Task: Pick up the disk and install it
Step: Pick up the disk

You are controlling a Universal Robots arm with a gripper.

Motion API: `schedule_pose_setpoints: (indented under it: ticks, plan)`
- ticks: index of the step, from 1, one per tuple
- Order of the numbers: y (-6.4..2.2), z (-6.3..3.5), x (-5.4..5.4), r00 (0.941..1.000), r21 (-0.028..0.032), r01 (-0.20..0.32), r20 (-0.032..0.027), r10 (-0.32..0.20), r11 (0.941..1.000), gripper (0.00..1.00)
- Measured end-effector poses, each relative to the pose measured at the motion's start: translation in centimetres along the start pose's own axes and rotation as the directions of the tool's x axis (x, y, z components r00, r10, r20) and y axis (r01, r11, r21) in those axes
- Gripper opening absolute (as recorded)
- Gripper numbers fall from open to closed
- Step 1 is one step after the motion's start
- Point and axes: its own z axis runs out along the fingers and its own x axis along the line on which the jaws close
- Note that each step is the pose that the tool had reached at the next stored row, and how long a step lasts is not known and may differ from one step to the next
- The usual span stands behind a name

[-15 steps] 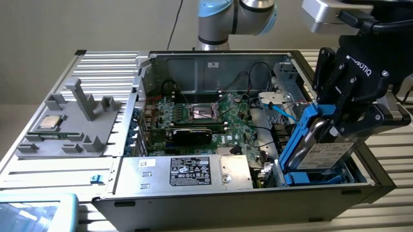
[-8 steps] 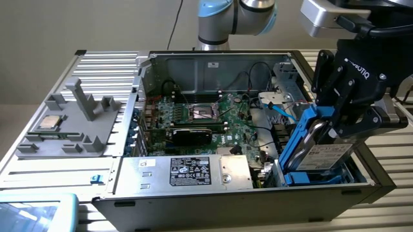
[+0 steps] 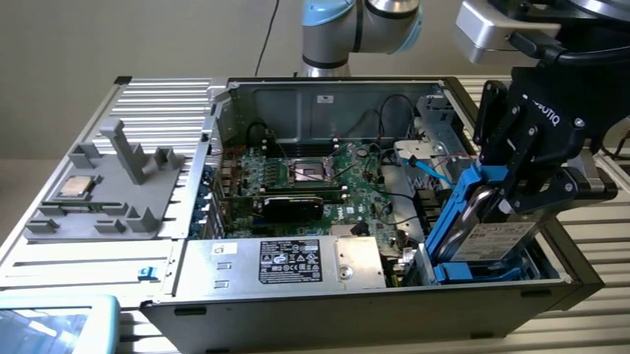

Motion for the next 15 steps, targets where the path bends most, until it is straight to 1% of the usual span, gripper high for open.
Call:
schedule_pose_setpoints:
  ticks: [5,15]
  plan:
    - [-0.01,0.18,0.00,1.0000,0.0000,0.000,0.0000,0.000,1.0000,0.37]
    - [-0.01,0.22,0.00,1.0000,0.0000,0.000,0.0000,0.000,1.0000,0.37]
